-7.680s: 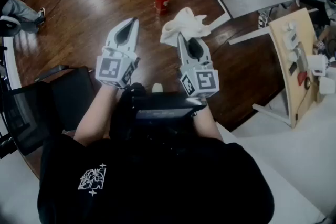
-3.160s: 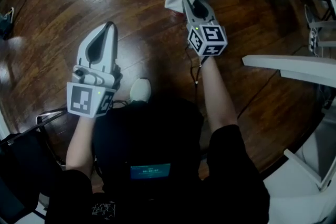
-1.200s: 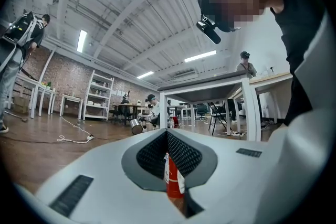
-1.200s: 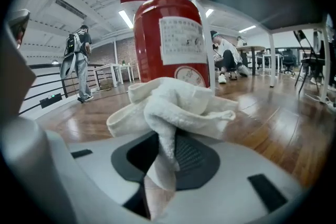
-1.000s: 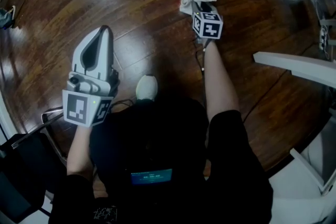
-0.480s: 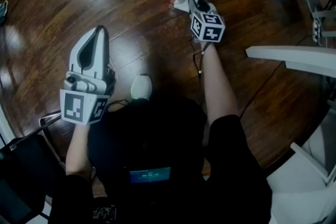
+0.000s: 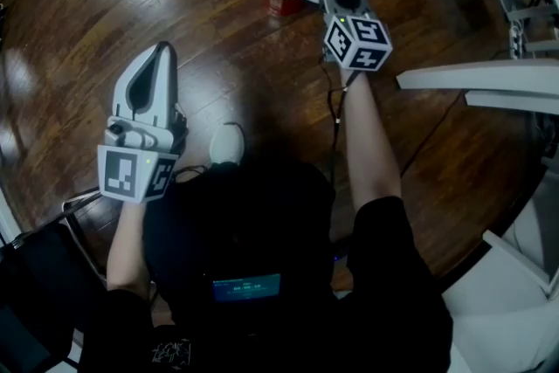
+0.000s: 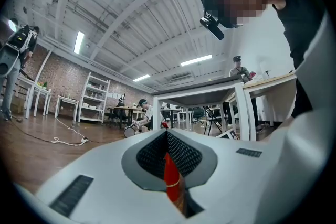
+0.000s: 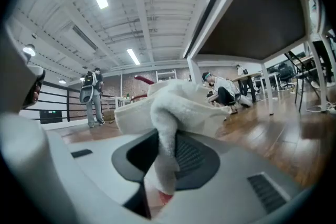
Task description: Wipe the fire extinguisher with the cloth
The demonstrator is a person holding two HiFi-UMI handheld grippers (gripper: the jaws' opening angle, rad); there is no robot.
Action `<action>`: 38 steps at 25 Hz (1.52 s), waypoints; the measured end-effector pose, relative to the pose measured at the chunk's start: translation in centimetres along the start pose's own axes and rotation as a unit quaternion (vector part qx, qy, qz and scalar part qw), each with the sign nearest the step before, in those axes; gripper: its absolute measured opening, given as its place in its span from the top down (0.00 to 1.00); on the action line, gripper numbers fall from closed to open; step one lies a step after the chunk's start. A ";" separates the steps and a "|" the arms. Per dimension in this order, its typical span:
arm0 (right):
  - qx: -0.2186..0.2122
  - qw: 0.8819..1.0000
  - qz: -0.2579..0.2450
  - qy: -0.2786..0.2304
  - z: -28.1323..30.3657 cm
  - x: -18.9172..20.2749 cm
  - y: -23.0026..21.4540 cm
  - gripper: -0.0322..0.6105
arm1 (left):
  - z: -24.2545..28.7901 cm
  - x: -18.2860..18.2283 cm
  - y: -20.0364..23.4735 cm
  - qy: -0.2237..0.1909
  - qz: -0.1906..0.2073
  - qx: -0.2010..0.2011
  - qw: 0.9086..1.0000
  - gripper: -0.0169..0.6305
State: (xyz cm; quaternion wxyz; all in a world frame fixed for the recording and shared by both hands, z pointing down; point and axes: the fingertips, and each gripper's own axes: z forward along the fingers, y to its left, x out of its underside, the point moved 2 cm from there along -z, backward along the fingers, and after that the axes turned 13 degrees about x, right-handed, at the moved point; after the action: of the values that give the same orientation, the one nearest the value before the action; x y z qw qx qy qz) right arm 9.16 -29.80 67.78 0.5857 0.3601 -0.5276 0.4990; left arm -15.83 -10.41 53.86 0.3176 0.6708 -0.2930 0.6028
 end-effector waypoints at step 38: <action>0.082 0.985 0.031 0.148 8.7 11.3 -4.1 0.80 | 0.2 1.7 3.3 0.010 -0.020 -0.007 1.000 0.97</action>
State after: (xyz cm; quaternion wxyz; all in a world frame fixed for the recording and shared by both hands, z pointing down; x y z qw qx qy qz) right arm 10.20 -36.73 80.90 0.6099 0.3124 -0.4031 0.6066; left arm -18.11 -12.61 55.78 0.3375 0.6679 -0.2808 0.6010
